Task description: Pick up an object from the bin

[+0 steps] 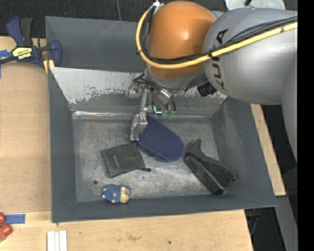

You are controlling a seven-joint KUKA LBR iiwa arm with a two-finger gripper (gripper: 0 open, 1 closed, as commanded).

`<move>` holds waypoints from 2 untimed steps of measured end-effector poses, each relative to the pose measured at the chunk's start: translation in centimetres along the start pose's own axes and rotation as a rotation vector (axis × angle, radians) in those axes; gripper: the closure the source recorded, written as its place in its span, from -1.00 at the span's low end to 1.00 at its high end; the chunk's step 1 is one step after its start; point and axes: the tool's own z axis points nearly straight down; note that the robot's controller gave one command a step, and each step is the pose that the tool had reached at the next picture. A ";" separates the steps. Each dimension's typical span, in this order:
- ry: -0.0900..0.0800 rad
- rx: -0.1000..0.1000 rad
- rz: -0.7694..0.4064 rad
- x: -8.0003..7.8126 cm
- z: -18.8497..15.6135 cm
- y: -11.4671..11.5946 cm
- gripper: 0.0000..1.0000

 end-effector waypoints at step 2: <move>-0.012 0.000 -0.035 5.0 11.9 -2.4 -1.00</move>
Offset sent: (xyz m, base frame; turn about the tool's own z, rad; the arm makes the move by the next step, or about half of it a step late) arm -0.0550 -0.0022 -0.1497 0.0967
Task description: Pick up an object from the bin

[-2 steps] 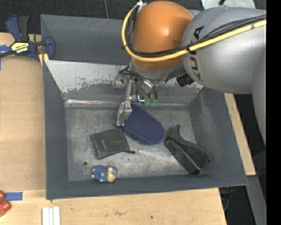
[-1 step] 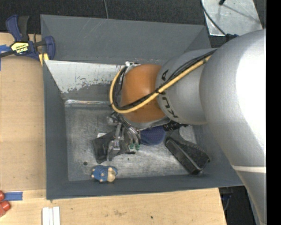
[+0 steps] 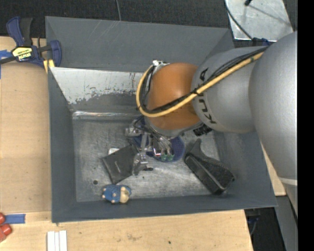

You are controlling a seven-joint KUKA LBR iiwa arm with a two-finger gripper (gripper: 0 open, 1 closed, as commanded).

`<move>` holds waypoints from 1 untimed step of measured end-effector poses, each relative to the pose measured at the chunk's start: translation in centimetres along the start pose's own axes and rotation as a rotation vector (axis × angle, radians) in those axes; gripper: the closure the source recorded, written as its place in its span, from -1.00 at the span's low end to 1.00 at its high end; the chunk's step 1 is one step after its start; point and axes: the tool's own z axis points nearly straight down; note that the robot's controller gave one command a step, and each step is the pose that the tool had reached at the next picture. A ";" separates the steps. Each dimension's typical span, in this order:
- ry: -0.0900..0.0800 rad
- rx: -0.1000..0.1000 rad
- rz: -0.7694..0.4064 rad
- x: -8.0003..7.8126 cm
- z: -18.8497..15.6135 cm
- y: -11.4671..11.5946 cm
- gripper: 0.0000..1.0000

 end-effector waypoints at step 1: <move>0.007 0.001 0.135 1.5 0.0 -0.5 -1.00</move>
Offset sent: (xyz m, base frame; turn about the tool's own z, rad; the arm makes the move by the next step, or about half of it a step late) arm -0.0149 -0.0052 0.0000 0.1356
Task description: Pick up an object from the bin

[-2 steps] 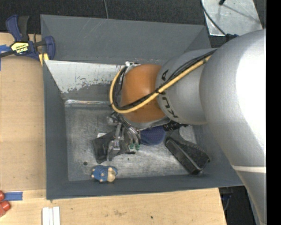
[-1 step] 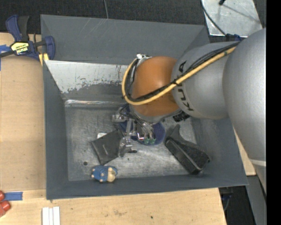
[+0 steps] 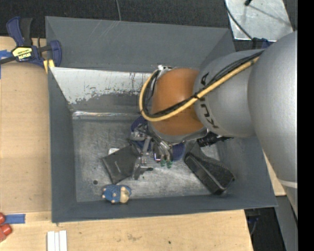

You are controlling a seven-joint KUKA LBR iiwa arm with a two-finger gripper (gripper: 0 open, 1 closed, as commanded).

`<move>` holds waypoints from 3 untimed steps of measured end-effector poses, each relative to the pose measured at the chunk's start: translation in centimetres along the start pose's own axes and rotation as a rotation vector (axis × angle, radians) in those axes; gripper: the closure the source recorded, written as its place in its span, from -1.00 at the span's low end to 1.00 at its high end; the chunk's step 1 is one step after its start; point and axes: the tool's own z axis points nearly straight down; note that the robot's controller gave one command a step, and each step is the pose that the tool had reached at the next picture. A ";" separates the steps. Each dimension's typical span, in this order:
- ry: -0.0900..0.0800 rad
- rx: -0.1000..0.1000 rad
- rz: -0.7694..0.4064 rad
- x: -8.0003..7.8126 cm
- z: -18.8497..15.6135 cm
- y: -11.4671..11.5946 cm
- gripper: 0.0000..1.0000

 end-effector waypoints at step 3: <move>-0.018 -0.007 0.309 -0.1 2.2 0.1 1.00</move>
Offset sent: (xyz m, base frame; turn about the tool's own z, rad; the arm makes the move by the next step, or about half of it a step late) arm -0.0077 -0.0019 -0.0313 0.3158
